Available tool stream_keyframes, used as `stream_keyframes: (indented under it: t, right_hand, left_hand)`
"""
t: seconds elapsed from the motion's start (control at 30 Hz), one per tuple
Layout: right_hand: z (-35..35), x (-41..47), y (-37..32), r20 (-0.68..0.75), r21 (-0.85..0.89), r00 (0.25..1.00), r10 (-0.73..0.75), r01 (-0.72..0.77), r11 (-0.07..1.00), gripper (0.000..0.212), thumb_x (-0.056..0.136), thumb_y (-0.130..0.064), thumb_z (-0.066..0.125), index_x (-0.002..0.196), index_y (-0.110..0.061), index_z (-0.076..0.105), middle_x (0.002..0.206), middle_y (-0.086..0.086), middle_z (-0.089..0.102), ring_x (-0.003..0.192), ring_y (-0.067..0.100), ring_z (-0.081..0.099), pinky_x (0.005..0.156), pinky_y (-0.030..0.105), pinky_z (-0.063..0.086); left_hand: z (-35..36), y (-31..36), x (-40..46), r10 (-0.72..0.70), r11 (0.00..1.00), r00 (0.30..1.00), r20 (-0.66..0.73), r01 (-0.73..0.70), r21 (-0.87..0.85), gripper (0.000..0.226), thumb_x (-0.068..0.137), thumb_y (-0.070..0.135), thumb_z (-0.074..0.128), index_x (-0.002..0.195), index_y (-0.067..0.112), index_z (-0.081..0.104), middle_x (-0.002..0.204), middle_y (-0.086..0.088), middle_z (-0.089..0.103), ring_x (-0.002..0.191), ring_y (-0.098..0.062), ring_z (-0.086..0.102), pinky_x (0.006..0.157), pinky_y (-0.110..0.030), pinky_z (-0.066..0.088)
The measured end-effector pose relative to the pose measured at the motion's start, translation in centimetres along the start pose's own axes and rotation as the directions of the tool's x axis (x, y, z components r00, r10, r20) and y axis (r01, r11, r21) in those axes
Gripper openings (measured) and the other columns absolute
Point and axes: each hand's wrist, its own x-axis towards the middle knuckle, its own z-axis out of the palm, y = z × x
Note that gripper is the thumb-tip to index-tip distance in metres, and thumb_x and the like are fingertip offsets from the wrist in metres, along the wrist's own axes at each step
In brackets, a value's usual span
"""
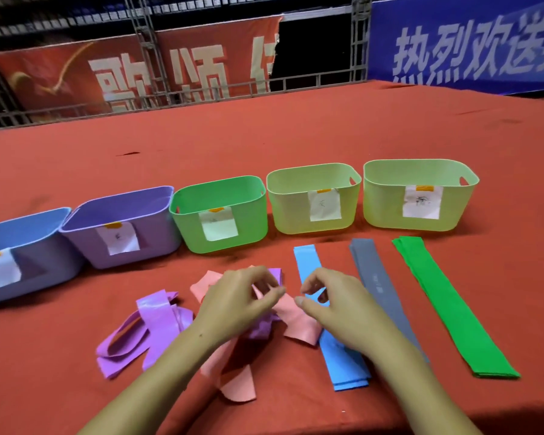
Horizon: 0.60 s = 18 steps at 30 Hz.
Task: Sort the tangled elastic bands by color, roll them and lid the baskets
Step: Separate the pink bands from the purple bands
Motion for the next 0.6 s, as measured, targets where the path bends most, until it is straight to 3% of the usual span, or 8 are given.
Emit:
stream_keyframes:
  t: [0.13, 0.23, 0.43, 0.6]
  right_hand:
    - [2.8, 0.9, -2.1, 0.078, -0.284, 0.996, 0.032, -0.009, 0.959, 0.033, 0.092, -0.053, 0.065, 0.119, -0.036, 0.056, 0.122, -0.008, 0.065, 0.119, 0.021, 0.059, 0.092, 0.039, 0.051]
    - [4.4, 1.5, -2.9, 0.101, -0.410, 0.991, 0.084, -0.035, 0.911, 0.041, 0.093, -0.049, 0.066, 0.128, -0.031, 0.053, 0.127, -0.002, 0.064, 0.125, 0.029, 0.056, 0.093, 0.041, 0.050]
    - [5.7, 2.8, -3.3, 0.075, -0.496, 0.985, 0.153, -0.096, 0.863, 0.035, 0.094, -0.040, 0.065, 0.123, -0.025, 0.054, 0.123, 0.002, 0.066, 0.121, 0.032, 0.060, 0.089, 0.041, 0.053]
    - [6.4, 3.5, -4.0, 0.057, -0.400, 0.993, 0.107, -0.076, 0.913, 0.027, 0.097, -0.041, 0.058, 0.121, -0.031, 0.062, 0.120, -0.005, 0.071, 0.119, 0.028, 0.061, 0.087, 0.040, 0.051]
  left_hand:
    - [-1.0, -2.5, -3.0, -0.043, 0.985, 0.984, 0.173, 0.012, 0.173, 0.051, 0.075, 0.083, 0.066, 0.101, 0.040, 0.068, 0.090, 0.033, 0.068, 0.086, 0.007, 0.061, 0.075, -0.033, 0.054]
    - [-0.6, -3.4, -4.1, -0.029, 0.971, 0.979, 0.201, -0.021, 0.240, 0.059, 0.071, 0.084, 0.071, 0.109, 0.040, 0.065, 0.099, 0.024, 0.062, 0.099, 0.002, 0.055, 0.078, -0.036, 0.052]
    - [-0.6, -4.6, -4.6, -0.007, 0.950, 0.996, 0.090, -0.022, 0.312, 0.031, 0.094, 0.062, 0.059, 0.109, 0.038, 0.070, 0.107, 0.014, 0.065, 0.108, -0.007, 0.061, 0.071, -0.037, 0.052]
    - [-1.4, -6.9, -4.6, -0.066, 0.985, 0.995, -0.081, 0.078, 0.156, 0.026, 0.092, 0.050, 0.059, 0.093, 0.029, 0.073, 0.086, 0.012, 0.066, 0.085, -0.014, 0.065, 0.066, -0.038, 0.052]
